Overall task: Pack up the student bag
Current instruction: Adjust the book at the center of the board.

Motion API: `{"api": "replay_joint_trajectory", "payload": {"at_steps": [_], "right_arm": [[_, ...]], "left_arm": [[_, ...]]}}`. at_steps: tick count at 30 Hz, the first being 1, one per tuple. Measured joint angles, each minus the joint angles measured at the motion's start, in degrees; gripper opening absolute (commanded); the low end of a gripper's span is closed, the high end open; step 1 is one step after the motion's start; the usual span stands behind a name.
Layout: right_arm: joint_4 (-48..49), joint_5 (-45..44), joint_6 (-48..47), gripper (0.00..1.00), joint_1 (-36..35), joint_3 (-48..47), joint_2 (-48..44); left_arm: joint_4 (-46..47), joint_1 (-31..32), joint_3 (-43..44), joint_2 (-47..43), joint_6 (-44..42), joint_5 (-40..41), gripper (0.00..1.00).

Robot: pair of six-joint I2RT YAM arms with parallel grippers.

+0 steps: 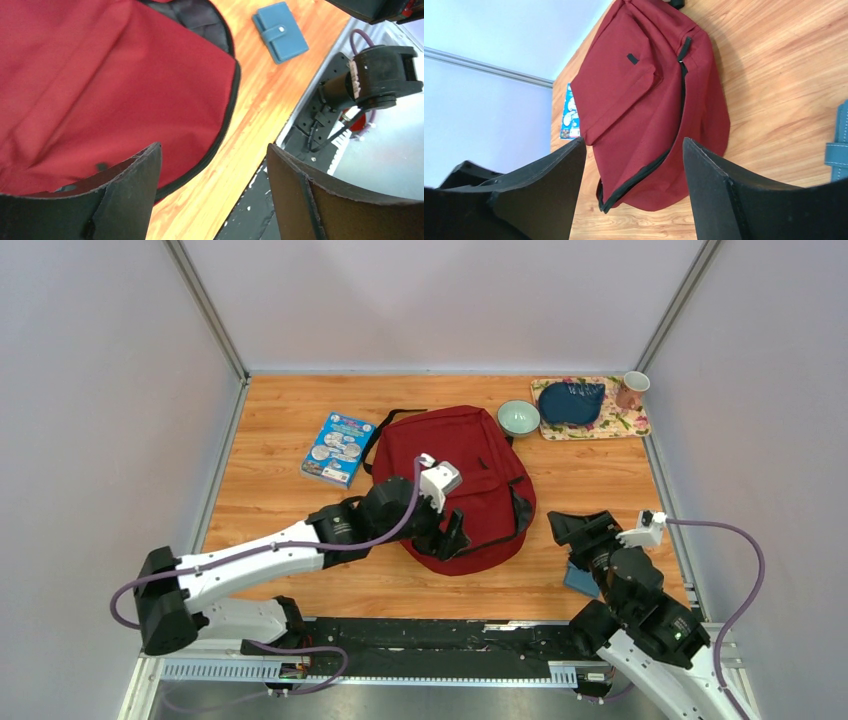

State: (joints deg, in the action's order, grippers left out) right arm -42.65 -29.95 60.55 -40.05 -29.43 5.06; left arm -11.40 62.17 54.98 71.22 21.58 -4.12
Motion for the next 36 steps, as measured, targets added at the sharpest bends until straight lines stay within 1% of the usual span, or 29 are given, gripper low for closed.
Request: {"api": "replay_joint_trajectory", "payload": {"at_steps": [2,5,8,15,17,21,23,26,31,34,36], "right_arm": [[-0.7,0.0,-0.5,0.78,0.0,-0.1,0.5],[-1.2,0.2,-1.5,0.81,0.0,-0.5,1.9],[-1.2,1.7,-3.3,0.84,0.0,-2.0,5.2],[0.9,7.4,-8.0,0.85,0.0,-5.2,14.5],[2.1,9.3,-9.3,0.85,0.0,-6.0,16.9],[4.9,12.3,-11.1,0.85,0.0,-6.6,20.4],[6.0,13.6,-12.0,0.85,0.0,-6.8,22.0],[6.6,15.3,-13.3,0.85,0.0,-7.8,24.4],[6.6,16.7,-15.1,0.85,0.0,-10.5,25.8],[6.2,17.0,-15.4,0.85,0.0,-10.8,24.2],[5.6,17.0,-15.4,0.85,0.0,-10.7,22.3]], "left_arm": [[-1.3,0.0,-1.5,-3.9,-0.3,3.5,0.89],[-3.0,0.0,-3.8,-9.3,-0.5,10.1,0.9],[-5.7,-1.1,-6.5,-13.9,-0.2,16.6,0.89],[-12.1,-7.1,-13.1,-20.9,1.9,24.2,0.9],[-13.9,-10.6,-14.8,-22.9,3.1,23.9,0.89],[-16.8,-20.6,-15.9,-25.7,4.7,23.6,0.9],[-17.2,-24.1,-15.9,-26.3,4.6,23.2,0.89],[-17.7,-30.9,-14.9,-25.7,3.3,20.3,0.9],[-17.5,-43.9,-10.0,-20.2,0.4,13.5,0.9],[-18.0,-49.8,-5.6,-14.2,-1.1,10.9,0.89],[-18.3,-52.3,-2.4,-9.8,-1.9,9.7,0.89]]}}
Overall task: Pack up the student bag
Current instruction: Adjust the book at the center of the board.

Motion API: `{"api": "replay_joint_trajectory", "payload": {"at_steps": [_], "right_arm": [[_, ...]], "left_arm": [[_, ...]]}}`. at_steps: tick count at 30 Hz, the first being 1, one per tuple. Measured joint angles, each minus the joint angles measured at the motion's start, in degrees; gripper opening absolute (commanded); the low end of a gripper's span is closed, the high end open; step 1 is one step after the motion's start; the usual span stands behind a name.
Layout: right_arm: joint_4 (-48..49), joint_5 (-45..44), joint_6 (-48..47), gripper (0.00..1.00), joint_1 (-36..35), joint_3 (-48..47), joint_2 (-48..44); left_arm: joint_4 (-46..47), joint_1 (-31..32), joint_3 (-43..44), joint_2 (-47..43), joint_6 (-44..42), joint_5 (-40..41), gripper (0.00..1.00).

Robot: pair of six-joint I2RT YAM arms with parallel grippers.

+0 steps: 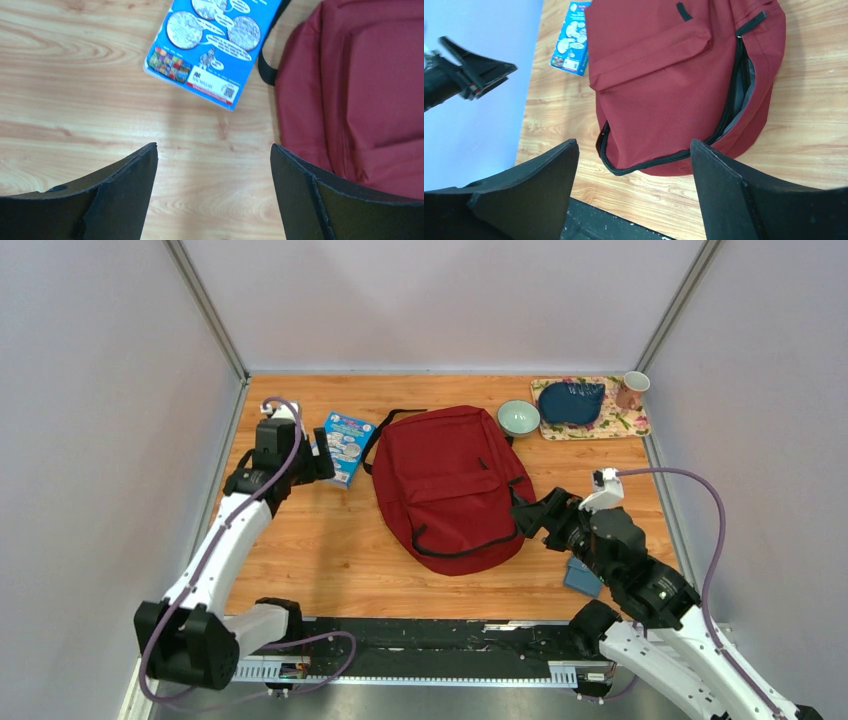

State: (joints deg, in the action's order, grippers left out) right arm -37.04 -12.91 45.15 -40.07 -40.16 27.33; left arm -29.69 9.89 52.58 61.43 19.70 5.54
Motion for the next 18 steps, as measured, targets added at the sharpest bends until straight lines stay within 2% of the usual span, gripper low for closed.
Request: {"api": "replay_joint_trajectory", "payload": {"at_steps": [3,9,18], "right_arm": [[-0.6,0.0,0.2,0.85,0.0,0.0,-3.0],[-2.3,-0.2,0.1,0.86,0.0,0.0,-6.3],[-4.0,-1.2,-2.5,0.9,0.0,-0.9,-1.2]], "left_arm": [[0.1,-2.8,4.3,6.6,-2.1,-1.7,0.9],[1.5,-9.2,7.2,14.6,-4.5,-4.6,0.89],[7.1,-14.9,9.1,29.9,-9.2,-12.5,0.89]]}}
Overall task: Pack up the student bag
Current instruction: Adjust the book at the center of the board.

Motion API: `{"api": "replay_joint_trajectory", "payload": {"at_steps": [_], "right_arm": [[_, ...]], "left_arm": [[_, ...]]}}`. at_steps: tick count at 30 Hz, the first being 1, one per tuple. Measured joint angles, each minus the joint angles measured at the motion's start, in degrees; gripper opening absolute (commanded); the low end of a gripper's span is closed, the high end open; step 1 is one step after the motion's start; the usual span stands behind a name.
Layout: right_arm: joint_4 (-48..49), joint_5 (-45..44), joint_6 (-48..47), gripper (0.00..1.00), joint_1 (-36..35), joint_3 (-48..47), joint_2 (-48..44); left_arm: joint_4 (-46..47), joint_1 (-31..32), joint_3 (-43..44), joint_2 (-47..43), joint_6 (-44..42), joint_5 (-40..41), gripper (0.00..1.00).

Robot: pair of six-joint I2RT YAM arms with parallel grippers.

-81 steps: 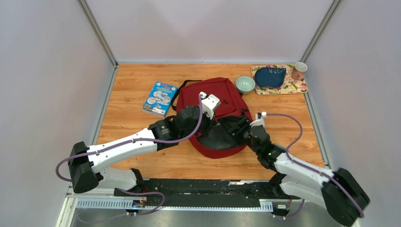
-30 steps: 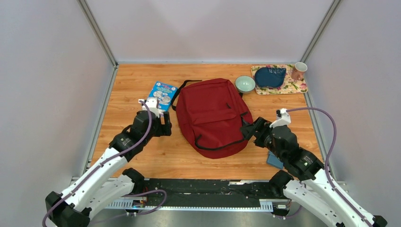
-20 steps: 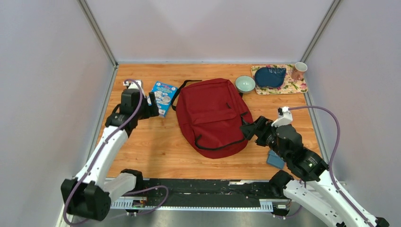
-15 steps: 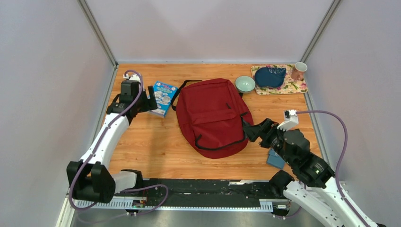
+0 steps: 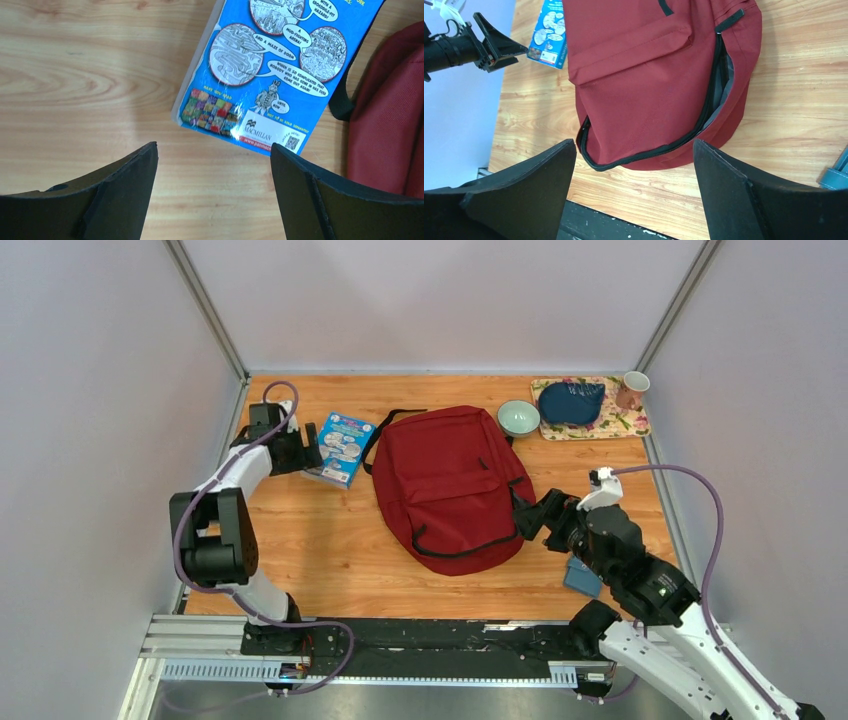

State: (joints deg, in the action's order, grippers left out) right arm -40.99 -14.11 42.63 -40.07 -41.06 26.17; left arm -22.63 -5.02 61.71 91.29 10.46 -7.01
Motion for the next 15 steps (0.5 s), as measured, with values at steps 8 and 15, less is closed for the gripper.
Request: {"api": "replay_joint_trajectory", "payload": {"at_steps": [8,15], "right_arm": [[0.0,0.9,-1.7,0.91,0.0,-1.1,5.2],[0.0,1.8,-2.1,0.91,0.0,-1.1,6.4]], "left_arm": [[5.5,-1.2,3.1,8.0,-3.0,-7.0,0.89],[8.1,-2.1,6.2,12.7,-4.6,-9.0,0.82]]}}
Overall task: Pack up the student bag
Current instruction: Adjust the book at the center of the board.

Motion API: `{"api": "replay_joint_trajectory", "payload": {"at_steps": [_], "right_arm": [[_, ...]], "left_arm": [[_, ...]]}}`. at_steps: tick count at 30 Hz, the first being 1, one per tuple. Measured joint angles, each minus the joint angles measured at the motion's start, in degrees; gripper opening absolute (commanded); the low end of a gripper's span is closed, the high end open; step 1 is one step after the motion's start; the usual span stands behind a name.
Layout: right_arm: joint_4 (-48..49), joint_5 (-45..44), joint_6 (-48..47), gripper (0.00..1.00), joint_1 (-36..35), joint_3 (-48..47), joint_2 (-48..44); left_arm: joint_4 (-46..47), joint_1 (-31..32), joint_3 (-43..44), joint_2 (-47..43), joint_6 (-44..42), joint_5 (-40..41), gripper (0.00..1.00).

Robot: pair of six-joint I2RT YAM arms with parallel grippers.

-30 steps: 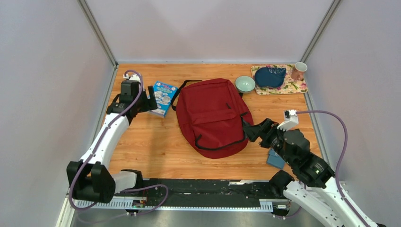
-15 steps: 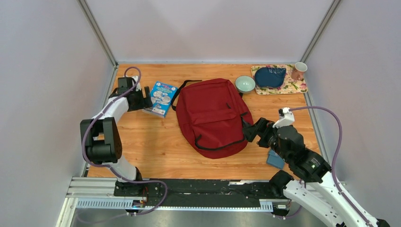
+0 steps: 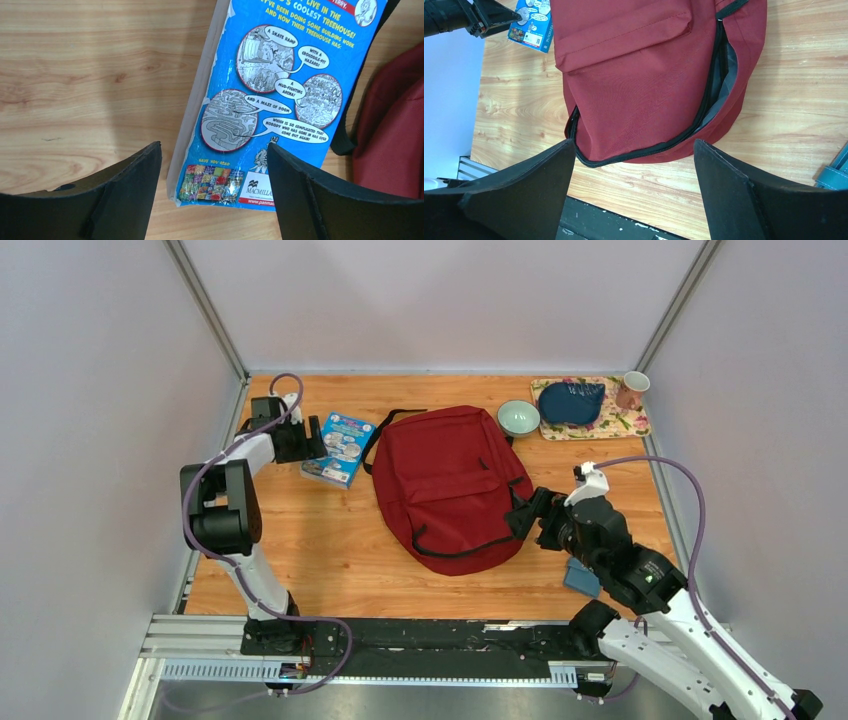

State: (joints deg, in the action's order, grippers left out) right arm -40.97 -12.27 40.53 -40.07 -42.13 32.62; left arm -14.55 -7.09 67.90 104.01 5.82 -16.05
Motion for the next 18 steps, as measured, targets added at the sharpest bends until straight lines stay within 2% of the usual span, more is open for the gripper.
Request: {"api": "replay_joint_trajectory", "payload": {"at_steps": [4,9,10,12,13,15,16,18], "right_arm": [[0.1,0.4,-0.2,0.91,0.0,0.0,0.8],[0.4,1.2,-0.2,0.91,0.0,0.0,2.0],[0.6,1.4,-0.2,0.91,0.0,0.0,2.2],[1.0,1.8,-0.1,0.91,0.0,0.0,2.5],[1.3,2.0,-0.1,0.91,0.1,0.0,2.6],[1.6,2.4,-0.1,0.91,0.1,0.0,2.7],[1.6,2.6,-0.1,0.91,0.1,0.0,2.7],[1.9,2.9,-0.1,0.91,0.1,0.0,2.8]], "left_arm": [[0.2,-0.1,-0.2,1.3,-0.3,-1.7,0.72],[2.1,-0.2,-3.5,0.7,-0.1,-3.9,0.49],[2.4,-0.2,-4.7,0.4,0.0,-4.3,0.41],[3.0,-0.2,-6.5,-0.6,0.6,-5.1,0.33],[3.3,-0.2,-7.2,-1.5,0.7,-5.5,0.19],[4.0,-0.3,-8.7,-3.0,1.2,-5.9,0.05],[4.3,-0.3,-9.5,-3.7,1.7,-6.0,0.0],[5.0,-0.3,-10.9,-4.9,2.3,-6.4,0.0]]}}
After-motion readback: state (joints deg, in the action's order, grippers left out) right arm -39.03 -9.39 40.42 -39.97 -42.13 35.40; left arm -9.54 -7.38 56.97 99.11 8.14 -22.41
